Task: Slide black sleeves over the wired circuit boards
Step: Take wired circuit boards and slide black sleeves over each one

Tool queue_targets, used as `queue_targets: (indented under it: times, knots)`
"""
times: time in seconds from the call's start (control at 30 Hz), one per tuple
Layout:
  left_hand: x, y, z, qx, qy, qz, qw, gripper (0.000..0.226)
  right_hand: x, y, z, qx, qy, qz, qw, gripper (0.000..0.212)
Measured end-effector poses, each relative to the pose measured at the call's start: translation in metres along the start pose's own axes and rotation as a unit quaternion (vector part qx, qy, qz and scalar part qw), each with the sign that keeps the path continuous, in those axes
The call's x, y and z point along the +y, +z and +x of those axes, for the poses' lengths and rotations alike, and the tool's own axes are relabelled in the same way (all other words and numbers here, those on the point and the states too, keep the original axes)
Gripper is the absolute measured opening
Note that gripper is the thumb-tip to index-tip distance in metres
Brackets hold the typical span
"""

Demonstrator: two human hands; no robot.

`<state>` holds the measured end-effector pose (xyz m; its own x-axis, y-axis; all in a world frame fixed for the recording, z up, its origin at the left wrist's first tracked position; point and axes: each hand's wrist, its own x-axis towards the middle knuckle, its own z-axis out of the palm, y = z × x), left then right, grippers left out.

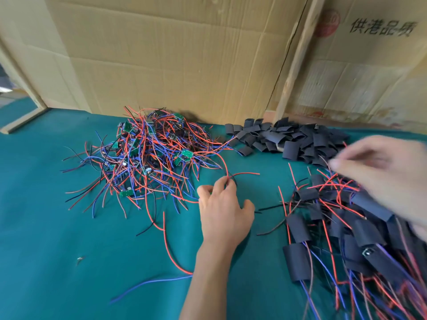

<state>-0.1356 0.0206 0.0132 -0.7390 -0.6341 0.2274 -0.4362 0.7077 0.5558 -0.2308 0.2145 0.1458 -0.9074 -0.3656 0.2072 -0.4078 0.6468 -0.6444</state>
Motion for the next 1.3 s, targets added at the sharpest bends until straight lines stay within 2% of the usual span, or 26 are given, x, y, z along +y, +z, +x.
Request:
queue_targets:
  times: [0.03, 0.1, 0.17, 0.23, 0.3, 0.37, 0.47, 0.57, 0.63, 0.67, 0.77, 0.97, 1.1, 1.2, 1.23, 1.3]
  knots:
    - [0.000, -0.001, 0.000, 0.013, 0.005, -0.025, 1.000, 0.035, -0.019, 0.020, 0.003, -0.032, -0.034, 0.007, 0.999, 0.040]
    - [0.001, -0.004, 0.001, 0.047, 0.020, -0.078, 0.996, 0.032, -0.040, 0.066, 0.019, -0.127, -0.068, 0.025, 0.989, 0.029]
    - [0.003, -0.008, 0.001, 0.072, 0.038, -0.121, 0.989, 0.024, -0.057, 0.106, 0.034, -0.185, -0.071, 0.030, 0.980, 0.018]
    - [0.004, -0.010, 0.001, 0.090, 0.052, -0.150, 0.983, 0.016, -0.063, 0.133, 0.048, -0.215, -0.053, 0.057, 0.973, 0.024]
    - [0.006, -0.013, 0.000, 0.094, 0.059, -0.182, 0.977, 0.018, -0.068, 0.147, 0.058, -0.234, -0.045, 0.088, 0.967, 0.026]
    - [0.009, -0.016, -0.001, 0.069, 0.059, -0.213, 0.973, 0.022, -0.071, 0.154, 0.063, -0.247, -0.051, 0.106, 0.962, 0.017]
    - [0.010, -0.018, -0.001, 0.033, 0.020, -0.256, 0.966, 0.026, -0.070, 0.152, 0.066, -0.229, -0.051, 0.129, 0.964, 0.016]
    - [0.004, -0.019, 0.002, 0.060, -0.034, -0.248, 0.966, 0.020, -0.061, 0.145, 0.064, -0.227, 0.007, 0.246, 0.942, 0.016]
    - [0.000, -0.020, 0.004, 0.089, -0.072, -0.249, 0.962, 0.016, -0.054, 0.143, 0.062, -0.223, 0.027, 0.273, 0.936, 0.009]
    - [0.000, -0.021, 0.004, 0.099, -0.083, -0.250, 0.960, 0.016, -0.051, 0.145, 0.059, -0.222, 0.018, 0.242, 0.944, 0.005]
    - [-0.001, -0.021, 0.004, 0.098, -0.107, -0.233, 0.962, 0.015, -0.044, 0.158, 0.052, -0.175, -0.084, 0.063, 0.979, 0.017]
    - [-0.013, -0.021, 0.007, 0.119, -0.193, -0.266, 0.937, 0.013, -0.041, 0.176, 0.038, -0.188, -0.205, -0.116, 0.954, 0.016]
    - [-0.016, -0.020, 0.007, 0.086, -0.209, -0.276, 0.934, 0.007, -0.037, 0.177, 0.035, -0.175, -0.197, -0.110, 0.958, 0.013]
    - [-0.014, -0.021, 0.006, 0.100, -0.196, -0.311, 0.925, 0.011, -0.039, 0.166, 0.037, -0.132, -0.189, -0.105, 0.967, 0.015]
    - [-0.012, -0.022, 0.007, 0.104, -0.196, -0.345, 0.912, 0.016, -0.042, 0.160, 0.035, -0.120, -0.197, -0.112, 0.967, 0.015]
    - [-0.010, -0.026, 0.011, 0.093, -0.208, -0.465, 0.855, 0.028, -0.049, 0.146, 0.027, -0.120, -0.227, -0.146, 0.955, 0.015]
